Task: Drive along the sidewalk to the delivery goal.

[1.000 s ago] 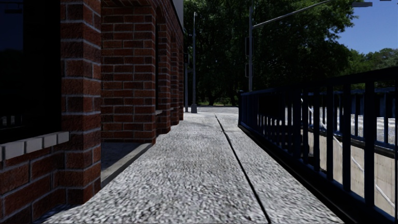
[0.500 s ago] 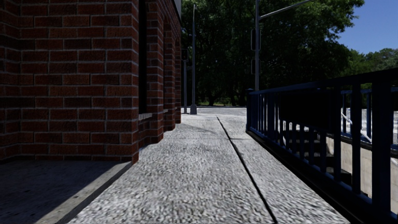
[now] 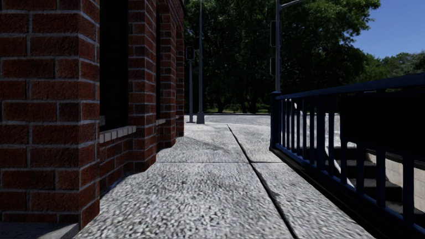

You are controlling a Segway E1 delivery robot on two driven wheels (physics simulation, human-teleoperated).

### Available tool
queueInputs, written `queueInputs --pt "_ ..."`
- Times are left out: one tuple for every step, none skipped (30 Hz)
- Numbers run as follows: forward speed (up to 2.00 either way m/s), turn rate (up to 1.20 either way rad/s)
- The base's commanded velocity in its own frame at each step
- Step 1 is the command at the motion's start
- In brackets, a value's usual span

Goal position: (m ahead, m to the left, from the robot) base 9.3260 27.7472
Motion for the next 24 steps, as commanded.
queueInputs --pt "2.0 0.0" --pt "2.0 0.0" --pt "2.0 0.0" --pt "2.0 0.0" --pt "2.0 0.0" --pt "2.0 0.0" --pt "2.0 0.0" --pt "2.0 0.0" --pt "2.0 0.0" --pt "2.0 0.0" --pt "2.0 0.0" --pt "2.0 0.0" --pt "2.0 0.0" --pt "2.0 0.0" --pt "2.0 0.0" --pt "2.0 0.0" --pt "2.0 0.0" --pt "2.0 0.0" --pt "2.0 0.0" --pt "2.0 0.0" --pt "2.0 0.0" --pt "2.0 0.0" --pt "2.0 0.0" --pt "2.0 0.0"
